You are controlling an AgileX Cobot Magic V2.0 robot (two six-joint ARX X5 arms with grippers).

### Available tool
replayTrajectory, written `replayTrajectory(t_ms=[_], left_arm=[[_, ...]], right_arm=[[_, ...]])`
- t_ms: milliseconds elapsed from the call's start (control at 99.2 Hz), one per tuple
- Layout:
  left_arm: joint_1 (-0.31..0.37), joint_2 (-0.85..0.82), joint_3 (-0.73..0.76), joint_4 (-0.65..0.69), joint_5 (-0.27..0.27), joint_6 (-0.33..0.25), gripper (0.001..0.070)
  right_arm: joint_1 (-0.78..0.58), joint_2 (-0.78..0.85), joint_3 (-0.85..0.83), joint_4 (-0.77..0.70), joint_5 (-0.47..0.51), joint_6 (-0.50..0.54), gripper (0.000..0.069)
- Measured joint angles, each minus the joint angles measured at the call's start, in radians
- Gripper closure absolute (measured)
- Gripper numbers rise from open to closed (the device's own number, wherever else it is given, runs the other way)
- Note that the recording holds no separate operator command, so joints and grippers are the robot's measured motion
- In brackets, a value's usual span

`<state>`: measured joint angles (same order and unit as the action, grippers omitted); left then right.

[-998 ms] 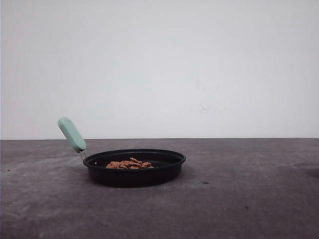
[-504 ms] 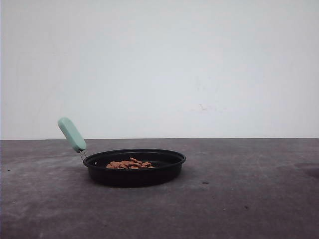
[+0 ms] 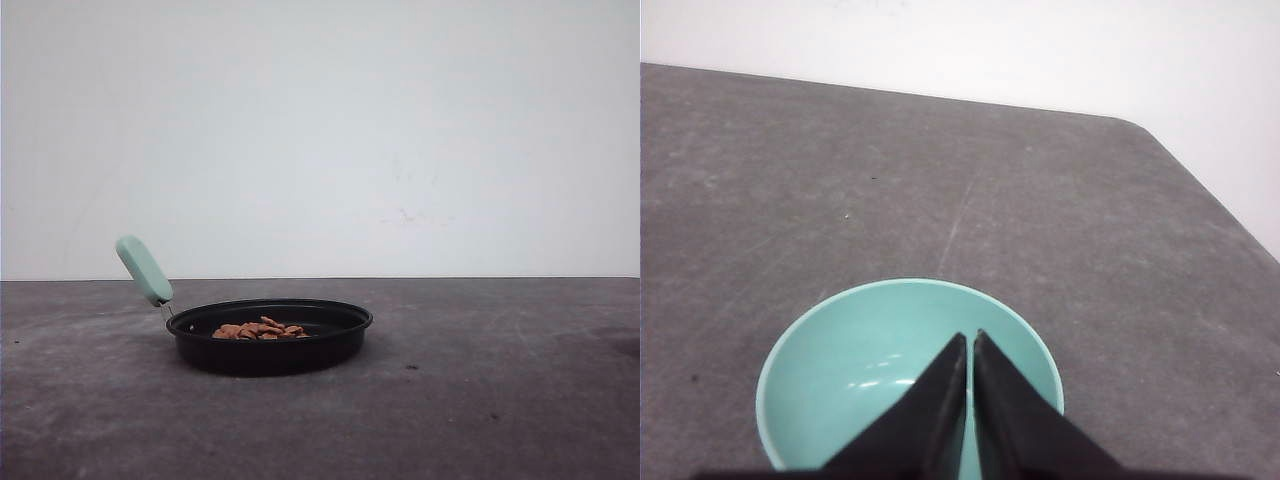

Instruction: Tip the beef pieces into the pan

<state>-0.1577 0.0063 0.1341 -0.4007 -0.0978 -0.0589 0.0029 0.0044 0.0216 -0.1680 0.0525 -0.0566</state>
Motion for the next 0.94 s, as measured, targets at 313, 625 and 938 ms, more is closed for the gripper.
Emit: replayTrajectory(t_ms=[313, 625, 938], left_arm=[[0.022, -0.003, -0.055, 0.084, -0.054, 0.020, 0.0674], [0.027, -0.001, -0.056, 0.088, -0.054, 0.018, 0.0674], [0.026, -0.001, -0.056, 0.088, -0.054, 0.018, 0.0674]], right_arm=[[0.000, 0.000, 0.000, 0.000, 0.000, 0.000, 0.0682], [0.000, 0.000, 0.000, 0.000, 0.000, 0.000, 0.0682], [0.000, 0.000, 0.000, 0.000, 0.000, 0.000, 0.0682]])
